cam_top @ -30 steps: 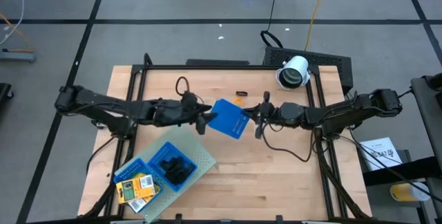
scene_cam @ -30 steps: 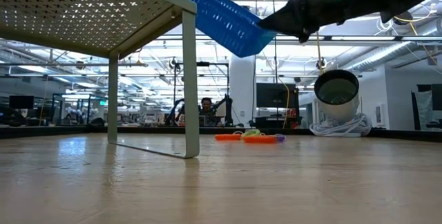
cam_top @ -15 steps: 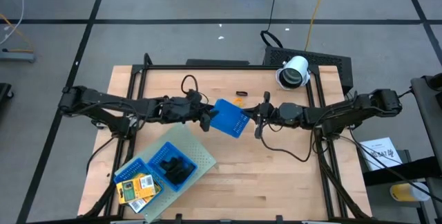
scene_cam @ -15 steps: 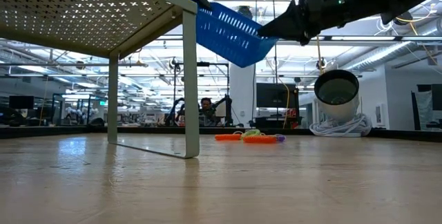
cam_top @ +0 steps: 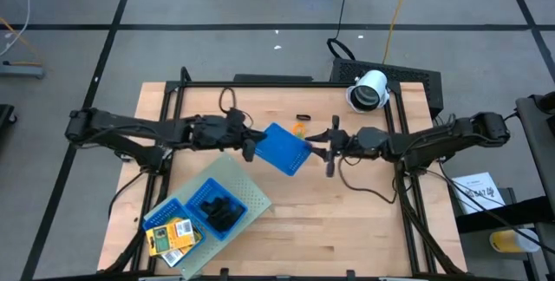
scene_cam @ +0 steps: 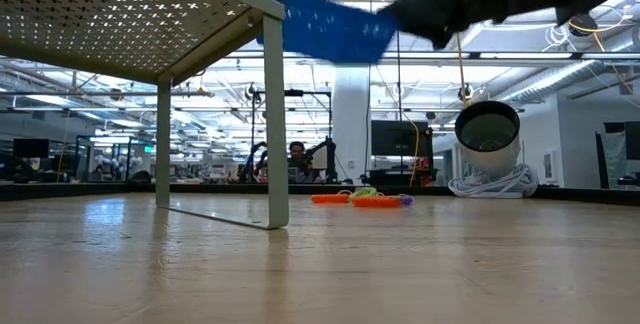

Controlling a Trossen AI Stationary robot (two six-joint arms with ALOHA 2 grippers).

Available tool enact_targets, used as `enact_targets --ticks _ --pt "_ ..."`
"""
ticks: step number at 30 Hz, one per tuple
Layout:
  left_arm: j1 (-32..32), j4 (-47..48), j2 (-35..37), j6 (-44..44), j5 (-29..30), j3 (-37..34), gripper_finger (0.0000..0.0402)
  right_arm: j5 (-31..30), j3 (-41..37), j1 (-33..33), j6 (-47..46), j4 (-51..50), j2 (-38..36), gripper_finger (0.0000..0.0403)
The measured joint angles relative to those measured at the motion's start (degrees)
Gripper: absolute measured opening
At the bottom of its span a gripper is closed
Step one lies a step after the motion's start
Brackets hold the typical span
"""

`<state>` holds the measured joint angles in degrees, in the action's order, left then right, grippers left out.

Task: Pick & Place Office Desk Supplies
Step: Put the blue basket on the shelf

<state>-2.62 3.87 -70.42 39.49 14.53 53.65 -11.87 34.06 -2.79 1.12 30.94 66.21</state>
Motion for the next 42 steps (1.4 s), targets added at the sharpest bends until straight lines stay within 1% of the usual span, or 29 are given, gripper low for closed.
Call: enact_targets --ticks 3,5,8,10,13,15,17,19,21,23,25,27,30,34,36,39,42 --pt "-0.10 4.41 4.09 1.37 -1.28 0.02 0.0012 0.72 0.00 -0.04 -0.32 -0.58 -2.89 0.0145" --pt "-0.04 6.80 6.50 2.82 -2.86 0.04 0.0010 1.38 -0.06 -0.08 -0.28 -2.72 -5.15 0.0163" --pt "-0.32 11.15 10.08 4.93 -6.48 0.17 0.0007 1.65 -0.26 -0.07 -0.35 -5.15 -7.72 0.0182" --pt "-0.88 12.14 11.83 6.26 -9.09 0.13 0.0010 1.45 -0.26 -0.24 -0.37 -6.74 -9.46 0.0190" --pt "-2.34 15.86 13.49 8.79 -9.31 0.15 0.0009 1.43 -0.40 -0.22 -0.39 -8.78 -10.57 0.0195" --pt "-3.82 19.96 14.22 11.05 -6.08 0.18 0.0007 1.30 -0.91 -0.28 -0.64 -8.90 -10.72 0.0196" --pt "-4.96 23.27 14.31 13.26 -2.12 0.11 0.0008 1.38 -1.25 -0.28 -0.90 -8.60 -10.70 0.0196" --pt "-5.94 26.44 14.14 15.45 0.65 0.15 0.0013 1.43 -1.42 -0.31 -1.33 -8.78 -10.39 0.0196" --pt "-6.75 28.92 13.36 16.48 2.42 0.11 0.0013 1.43 -1.43 -0.31 -1.70 -8.70 -9.95 0.0196" --pt "-7.06 28.72 12.15 16.68 3.14 0.13 0.0007 1.41 -1.46 -0.31 -1.72 -8.64 -9.80 0.0196" --pt "-7.04 30.26 11.45 15.52 2.82 0.09 0.0007 1.41 -1.44 -0.31 -1.74 -8.52 -9.63 0.0196" --pt "-7.01 29.54 10.67 14.29 0.96 0.16 0.0011 1.43 -1.44 -0.31 -1.75 -8.73 -9.54 0.0196" --pt "-7.29 31.16 9.40 13.53 -1.84 0.09 0.0019 1.43 -1.44 -0.31 -1.93 -8.53 -9.46 0.0196" --pt "-7.30 30.70 8.53 13.56 -4.29 0.09 0.0007 1.43 -1.44 -0.31 -1.94 -8.60 -9.43 0.0196" --pt "-7.50 30.65 8.53 13.74 -5.00 0.09 0.0008 1.42 -1.44 -0.31 -1.94 -8.65 -9.41 0.0196" --pt "-8.14 31.22 8.53 15.00 -5.34 0.09 0.0019 1.43 -1.44 -0.31 -1.94 -8.64 -9.41 0.0196" --pt "-8.91 33.21 8.53 16.80 -5.34 0.09 0.0015 1.43 -1.44 -0.31 -1.94 -8.97 -9.41 0.0196"
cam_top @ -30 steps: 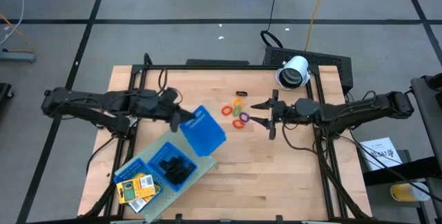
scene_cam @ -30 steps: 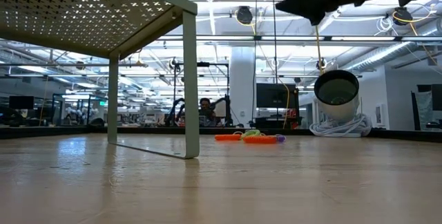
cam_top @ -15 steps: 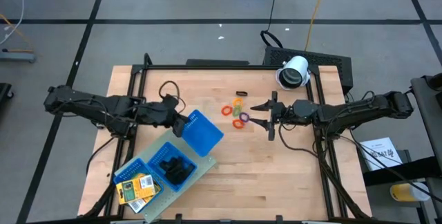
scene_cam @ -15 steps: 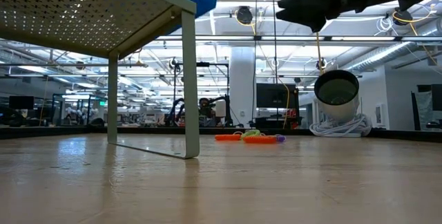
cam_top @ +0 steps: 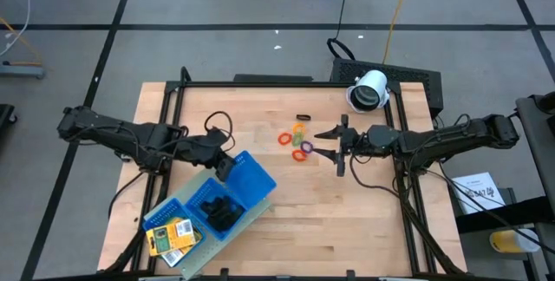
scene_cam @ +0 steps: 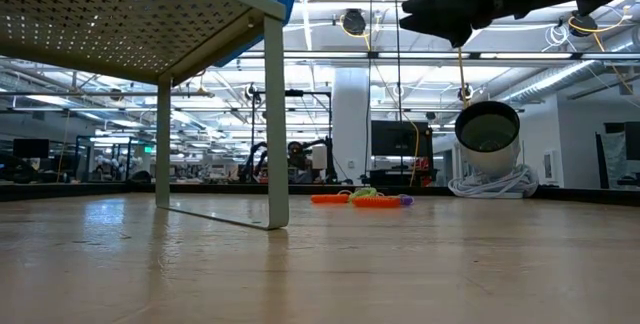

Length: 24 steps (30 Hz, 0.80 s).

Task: Pick & Place Office Desk Supplies
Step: Put the blue basket on the shelf

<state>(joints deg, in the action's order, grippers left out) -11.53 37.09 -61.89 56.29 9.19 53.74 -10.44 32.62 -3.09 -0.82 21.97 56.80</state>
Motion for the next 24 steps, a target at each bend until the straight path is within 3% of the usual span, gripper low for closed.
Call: enact_targets --ticks 9,17,24 --pt "-3.47 2.79 0.07 4.29 -0.21 0.06 0.0026 0.00 0.00 0.00 0.17 -0.04 0.00 0.0196" --pt "-5.37 2.36 0.09 4.29 -0.22 0.06 0.0008 -0.01 0.00 0.00 0.19 -0.05 0.00 0.0196" --pt "-5.94 2.82 0.09 4.24 -0.67 0.02 0.0075 0.00 0.00 0.00 0.19 -0.24 0.00 0.0196"
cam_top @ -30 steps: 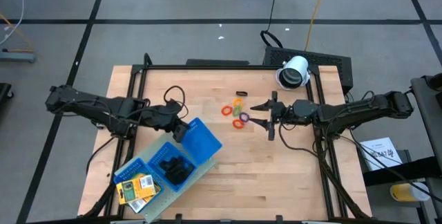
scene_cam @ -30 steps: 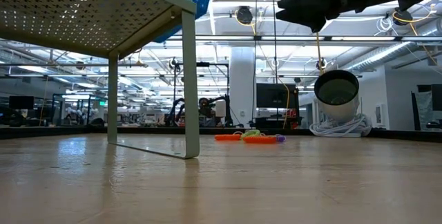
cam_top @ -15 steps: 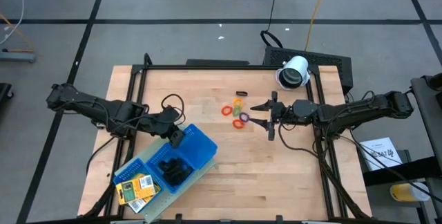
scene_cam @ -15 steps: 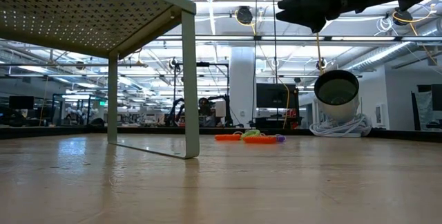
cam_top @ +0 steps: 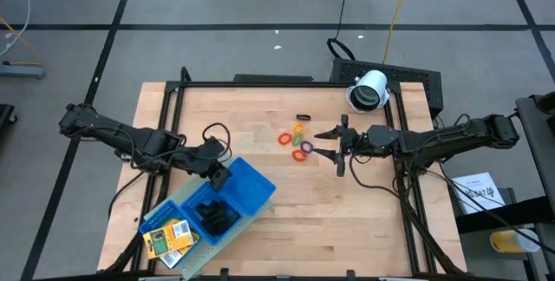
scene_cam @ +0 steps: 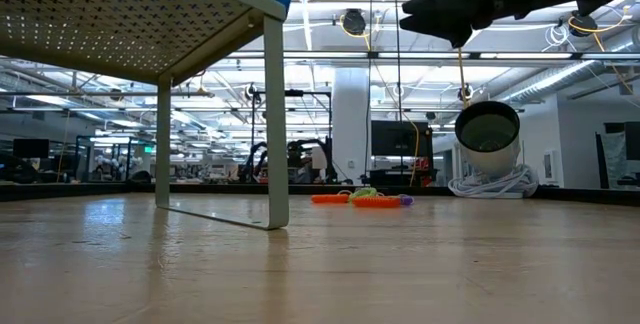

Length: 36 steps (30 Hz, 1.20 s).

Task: Pick & Place Office Desk Supplies
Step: Put the blue basket on the shelf, then put the black rubber band into the center blue basket on the shelf

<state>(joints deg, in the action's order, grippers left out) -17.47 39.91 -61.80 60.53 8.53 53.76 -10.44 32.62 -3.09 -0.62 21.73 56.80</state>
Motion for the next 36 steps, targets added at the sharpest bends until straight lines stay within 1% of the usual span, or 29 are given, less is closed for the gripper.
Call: enact_targets --ticks 9,13,16,19,22,25,28,32,36 --pt "0.08 -0.28 0.00 -0.33 0.36 0.00 0.0169 0.00 0.00 0.00 0.00 -0.65 0.00 0.0196" --pt "0.12 -3.13 0.63 -2.32 0.49 -0.07 0.0199 0.00 0.00 0.00 0.00 -0.65 0.00 0.0196" --pt "0.12 -7.55 1.87 -4.59 0.61 -0.07 0.0213 0.00 0.00 0.00 0.00 -0.67 0.00 0.0196" --pt "0.15 -11.08 2.74 -7.49 0.98 -0.07 0.0222 -0.18 0.00 0.02 0.00 -1.14 0.09 0.0196" --pt "0.17 -14.39 3.91 -10.67 1.94 -0.07 0.0222 -2.66 -0.21 0.59 -0.20 -1.10 2.01 0.0196" --pt "0.17 -14.64 4.94 -12.60 2.70 -0.04 0.0223 -3.13 -0.44 2.14 -1.30 -1.20 5.20 0.0196" --pt "0.22 -14.15 5.70 -13.79 4.71 -0.02 0.0222 -2.95 -0.45 4.14 -1.80 -0.93 8.64 0.0196" --pt "0.49 -13.08 7.20 -14.51 9.14 -0.02 0.0217 -2.75 -0.46 9.63 0.36 -0.96 13.44 0.0196" --pt "0.63 -12.71 7.51 -15.71 15.31 -0.02 0.0214 3.61 -0.46 18.75 2.25 -0.40 18.60 0.0196"
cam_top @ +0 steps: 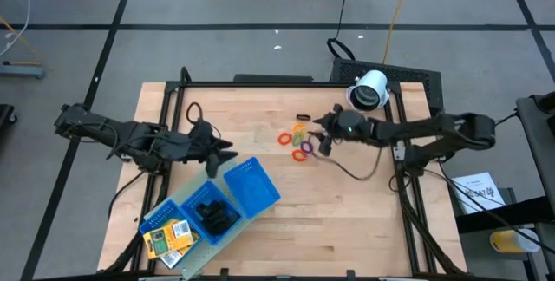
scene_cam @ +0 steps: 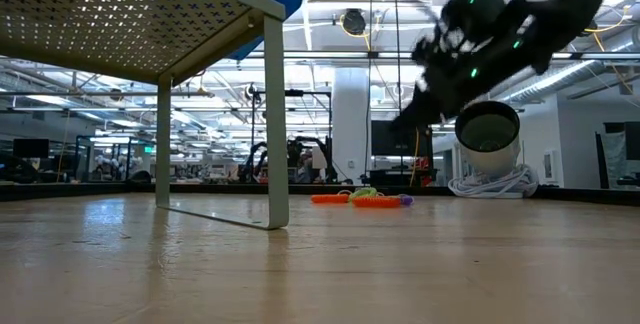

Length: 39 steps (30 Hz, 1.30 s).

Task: Pick & Place Office Desk Supplies
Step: Put the black rubber band into the center blue basket on the shelf

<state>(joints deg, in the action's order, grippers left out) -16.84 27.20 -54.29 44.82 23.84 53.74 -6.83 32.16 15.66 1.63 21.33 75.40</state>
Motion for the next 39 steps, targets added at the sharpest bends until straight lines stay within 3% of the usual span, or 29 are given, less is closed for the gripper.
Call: enact_targets --ticks 7,12,18,23,31,39 --pt "0.09 -0.09 -0.32 -1.69 10.02 0.00 0.0217 11.90 2.47 14.94 3.16 0.59 11.03 0.0196" --pt "0.88 0.00 -2.19 -2.39 13.65 0.00 0.0220 17.36 7.46 17.77 4.12 -0.50 18.49 0.0196" --pt "2.60 -0.02 -5.13 -4.07 13.79 0.00 0.0215 16.90 14.76 17.51 5.93 -7.03 24.90 0.0193" --pt "4.18 0.02 -6.71 -4.36 13.72 0.00 0.0214 11.86 18.56 17.66 6.71 -11.71 28.41 0.0158" --pt "5.97 -1.16 -8.36 -5.60 15.16 0.07 0.0214 11.61 18.56 17.14 9.61 -12.35 28.00 0.0019" --pt "7.30 -3.47 -10.77 -7.79 16.67 -0.07 0.0214 11.23 18.45 14.16 9.67 -13.35 18.61 0.0005"
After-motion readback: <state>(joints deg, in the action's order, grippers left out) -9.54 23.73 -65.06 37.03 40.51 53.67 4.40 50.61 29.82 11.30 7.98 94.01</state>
